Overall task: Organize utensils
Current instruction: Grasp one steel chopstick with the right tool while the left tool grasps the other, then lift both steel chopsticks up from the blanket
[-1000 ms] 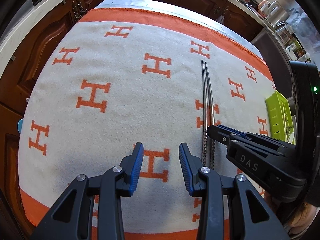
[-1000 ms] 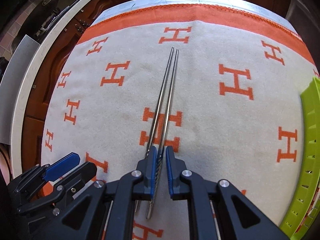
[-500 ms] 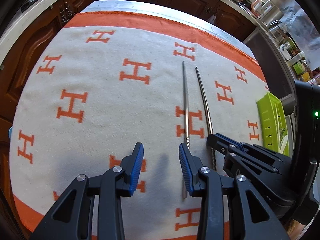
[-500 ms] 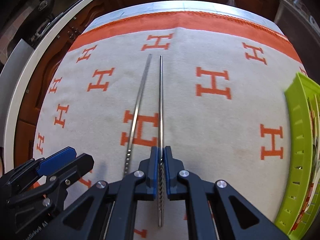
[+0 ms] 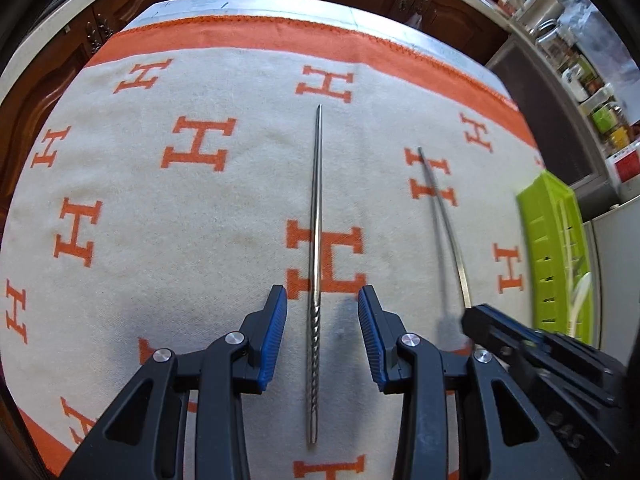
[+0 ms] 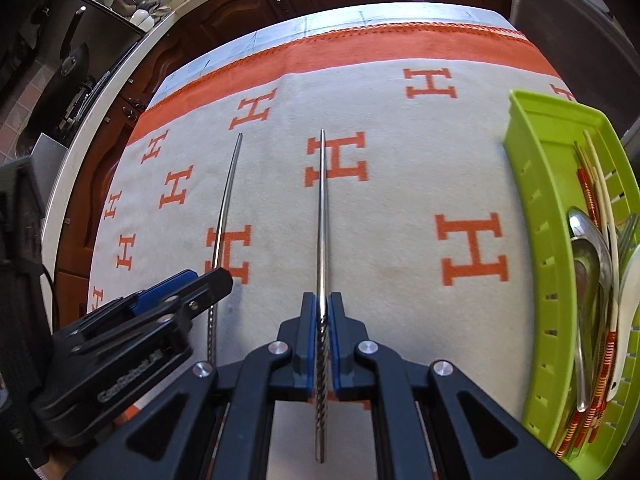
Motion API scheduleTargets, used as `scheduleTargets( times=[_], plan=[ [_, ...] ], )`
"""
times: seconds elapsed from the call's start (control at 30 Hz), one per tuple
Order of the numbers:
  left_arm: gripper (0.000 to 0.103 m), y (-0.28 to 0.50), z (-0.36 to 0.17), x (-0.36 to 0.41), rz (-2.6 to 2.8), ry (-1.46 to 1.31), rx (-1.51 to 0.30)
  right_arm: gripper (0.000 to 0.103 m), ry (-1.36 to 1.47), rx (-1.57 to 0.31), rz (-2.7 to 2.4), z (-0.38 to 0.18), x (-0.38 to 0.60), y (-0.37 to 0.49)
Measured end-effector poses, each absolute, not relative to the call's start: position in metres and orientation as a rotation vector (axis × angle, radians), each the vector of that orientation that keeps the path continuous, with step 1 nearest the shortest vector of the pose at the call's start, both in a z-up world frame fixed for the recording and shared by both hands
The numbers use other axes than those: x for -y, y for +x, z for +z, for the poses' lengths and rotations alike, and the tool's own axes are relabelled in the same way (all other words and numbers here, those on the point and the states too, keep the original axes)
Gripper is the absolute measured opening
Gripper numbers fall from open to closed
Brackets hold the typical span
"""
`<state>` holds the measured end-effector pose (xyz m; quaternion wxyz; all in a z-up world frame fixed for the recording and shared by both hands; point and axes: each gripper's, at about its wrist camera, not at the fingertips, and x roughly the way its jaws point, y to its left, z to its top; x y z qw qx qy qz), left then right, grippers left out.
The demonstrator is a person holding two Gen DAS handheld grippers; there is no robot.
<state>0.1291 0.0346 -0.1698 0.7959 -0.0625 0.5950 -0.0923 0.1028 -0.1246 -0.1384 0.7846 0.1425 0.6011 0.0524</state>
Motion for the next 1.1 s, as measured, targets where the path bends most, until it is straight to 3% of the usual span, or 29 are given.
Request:
scheduleTargets(
  times=[0.23, 0.37, 0.43, 1.1],
  plan=[
    [0.035, 0.13, -0.173, -0.019, -0.148, -0.061, -1.268, 0.005, 0.34, -1.283, 0.138, -0.133, 0.142, 0.092],
    [0.007, 0.135, -0.174, -0.016, -0.136, -0.048, -1.285, 0.005, 0.364, -1.266, 0.155, -0.127, 0.151, 0.086],
    [0.004, 0.137, -0.174, -0.018, -0.133, -0.082, -1.295, 0.005, 0.369, -1.261, 0.159, -0.125, 0.153, 0.084],
    [0.003, 0.117, -0.134, 0.04, -0.263, -0.136, -1.3, 0.003, 0.478, -1.157, 0.206, -0.084, 0.203, 0.059]
  ],
)
